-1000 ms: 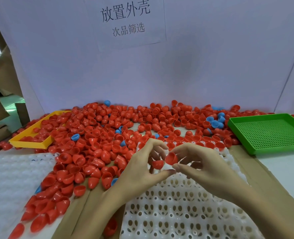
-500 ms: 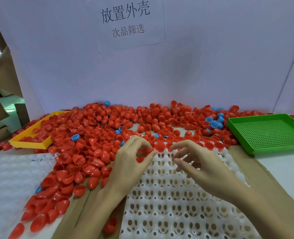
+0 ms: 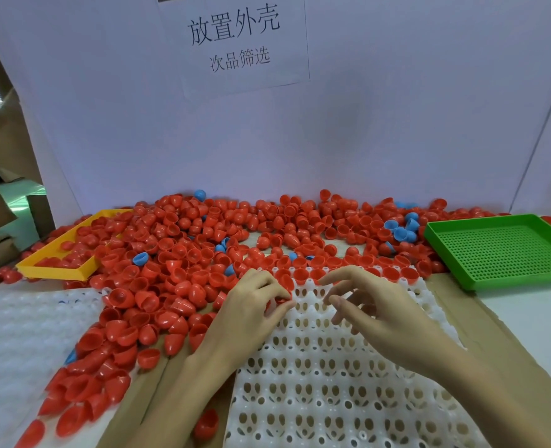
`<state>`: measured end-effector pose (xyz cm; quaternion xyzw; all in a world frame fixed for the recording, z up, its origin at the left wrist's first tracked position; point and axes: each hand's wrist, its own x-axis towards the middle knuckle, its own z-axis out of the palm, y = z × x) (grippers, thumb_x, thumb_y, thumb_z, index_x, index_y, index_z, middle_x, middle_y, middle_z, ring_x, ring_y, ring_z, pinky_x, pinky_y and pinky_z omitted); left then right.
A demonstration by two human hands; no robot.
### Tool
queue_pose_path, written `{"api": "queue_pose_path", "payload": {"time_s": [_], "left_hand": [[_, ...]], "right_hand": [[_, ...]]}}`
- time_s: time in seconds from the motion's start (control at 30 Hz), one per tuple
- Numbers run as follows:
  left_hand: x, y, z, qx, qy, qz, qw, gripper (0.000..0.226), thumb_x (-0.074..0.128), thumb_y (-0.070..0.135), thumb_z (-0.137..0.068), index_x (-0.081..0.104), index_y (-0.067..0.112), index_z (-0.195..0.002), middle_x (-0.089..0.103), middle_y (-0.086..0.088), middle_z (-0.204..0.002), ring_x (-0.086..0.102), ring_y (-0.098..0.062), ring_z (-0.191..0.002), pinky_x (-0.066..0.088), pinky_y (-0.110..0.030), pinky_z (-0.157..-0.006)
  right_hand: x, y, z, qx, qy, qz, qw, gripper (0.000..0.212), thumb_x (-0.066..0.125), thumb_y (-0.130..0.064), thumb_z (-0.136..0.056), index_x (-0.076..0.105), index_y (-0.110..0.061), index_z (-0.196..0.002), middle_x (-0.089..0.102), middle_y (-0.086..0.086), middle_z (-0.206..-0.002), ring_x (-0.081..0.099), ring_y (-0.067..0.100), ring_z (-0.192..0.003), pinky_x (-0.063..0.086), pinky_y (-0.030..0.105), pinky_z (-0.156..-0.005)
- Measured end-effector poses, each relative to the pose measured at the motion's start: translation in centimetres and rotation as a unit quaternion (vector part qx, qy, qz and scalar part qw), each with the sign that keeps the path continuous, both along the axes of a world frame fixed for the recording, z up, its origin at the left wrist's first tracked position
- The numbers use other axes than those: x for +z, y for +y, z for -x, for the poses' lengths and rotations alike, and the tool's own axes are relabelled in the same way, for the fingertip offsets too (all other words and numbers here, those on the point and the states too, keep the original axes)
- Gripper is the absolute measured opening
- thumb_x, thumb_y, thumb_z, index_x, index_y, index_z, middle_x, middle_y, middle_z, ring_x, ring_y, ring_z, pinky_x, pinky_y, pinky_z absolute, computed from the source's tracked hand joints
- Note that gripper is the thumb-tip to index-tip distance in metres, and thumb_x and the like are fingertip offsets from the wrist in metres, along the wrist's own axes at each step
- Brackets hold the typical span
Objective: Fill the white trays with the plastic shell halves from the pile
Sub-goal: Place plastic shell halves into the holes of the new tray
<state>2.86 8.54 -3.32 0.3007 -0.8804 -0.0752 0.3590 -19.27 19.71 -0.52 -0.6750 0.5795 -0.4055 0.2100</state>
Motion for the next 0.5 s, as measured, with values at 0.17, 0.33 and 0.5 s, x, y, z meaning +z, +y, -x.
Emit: {"api": "queue_pose_path", "payload": {"time_s": [0.17,0.33,0.5], "left_hand": [[0.02,0.20,0.03,0.002,-0.029,0.018,0.999,0.009,0.081,0.025,-0.091,0.081,0.016,-0.094,0.062,0.011,-0.090,0.055,-0.005,-0.087,0.051,-0.020,-0.082],[0.28,0.47,-0.13,0.016,-0.020,0.020,0.999,0.011,0.082,0.027,-0.090,0.079,0.018,-0.095,0.066,0.011,-0.091,0.060,-0.005,-0.087,0.055,-0.024,-0.081],[0.35,0.33,0.08,0.026,-0.019,0.040,0.999,0.021,0.073,0.025,-0.099,0.077,0.019,-0.118,0.071,0.009,-0.122,0.062,-0.006,-0.118,0.046,-0.023,-0.106]], "right_hand": [[0.00,0.04,0.04,0.000,0.002,-0.001,1.000,0.023,0.061,-0.026,-0.104,0.063,-0.043,-0.118,0.069,-0.026,-0.104,0.074,0.004,-0.088,0.061,0.027,-0.069],[0.08,0.06,-0.05,-0.002,0.008,-0.004,1.000,0.020,0.061,-0.025,-0.104,0.067,-0.040,-0.115,0.068,-0.027,-0.107,0.074,0.004,-0.087,0.061,0.025,-0.069],[0.21,0.15,-0.11,-0.005,0.000,-0.011,1.000,0.019,0.061,-0.024,-0.104,0.069,-0.038,-0.114,0.071,-0.023,-0.105,0.074,0.005,-0.086,0.061,0.028,-0.069]]}}
